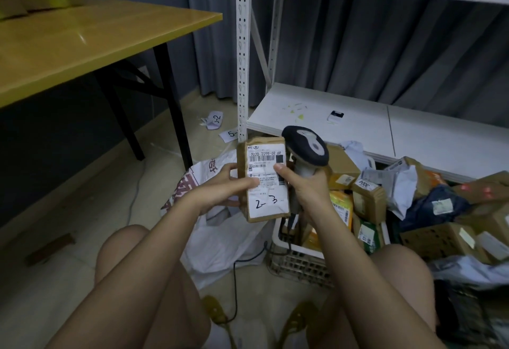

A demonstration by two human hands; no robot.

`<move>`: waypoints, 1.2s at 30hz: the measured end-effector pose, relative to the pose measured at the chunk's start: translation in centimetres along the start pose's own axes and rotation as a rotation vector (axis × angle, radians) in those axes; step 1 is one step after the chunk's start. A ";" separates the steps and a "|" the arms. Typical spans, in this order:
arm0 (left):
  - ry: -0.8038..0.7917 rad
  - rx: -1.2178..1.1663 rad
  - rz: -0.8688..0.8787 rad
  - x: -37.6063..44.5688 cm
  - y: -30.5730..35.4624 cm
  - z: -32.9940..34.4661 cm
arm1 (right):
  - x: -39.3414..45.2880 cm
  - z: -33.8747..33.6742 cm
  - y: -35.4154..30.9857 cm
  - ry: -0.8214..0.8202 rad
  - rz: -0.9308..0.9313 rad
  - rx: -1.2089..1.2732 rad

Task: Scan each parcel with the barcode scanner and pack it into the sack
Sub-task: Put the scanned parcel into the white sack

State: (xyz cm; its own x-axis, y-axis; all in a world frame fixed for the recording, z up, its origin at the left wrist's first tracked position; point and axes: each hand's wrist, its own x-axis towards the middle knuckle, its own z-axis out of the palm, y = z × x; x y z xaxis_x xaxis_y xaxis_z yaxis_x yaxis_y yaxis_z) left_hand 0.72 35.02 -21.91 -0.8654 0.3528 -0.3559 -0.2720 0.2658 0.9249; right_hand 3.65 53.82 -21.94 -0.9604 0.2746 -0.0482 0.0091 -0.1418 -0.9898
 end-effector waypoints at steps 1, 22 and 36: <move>0.031 -0.003 0.009 0.1 -0.2 0.2 | 0.1 0.0 -0.1 0.009 0.004 -0.034; 0.358 -0.068 0.129 2.8 -1.5 -0.8 | -4.3 -0.1 0.7 -0.203 0.031 -0.275; 0.418 -0.153 0.096 3.0 -3.8 -1.8 | -2.3 0.1 2.6 -0.029 0.221 -0.161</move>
State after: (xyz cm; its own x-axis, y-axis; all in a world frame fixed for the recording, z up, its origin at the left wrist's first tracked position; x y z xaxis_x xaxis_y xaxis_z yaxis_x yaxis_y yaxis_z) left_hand -1.58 33.41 -26.27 -0.9767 -0.0312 -0.2124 -0.2145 0.1028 0.9713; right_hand 5.88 52.69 -24.36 -0.9376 0.2260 -0.2643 0.2618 -0.0413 -0.9642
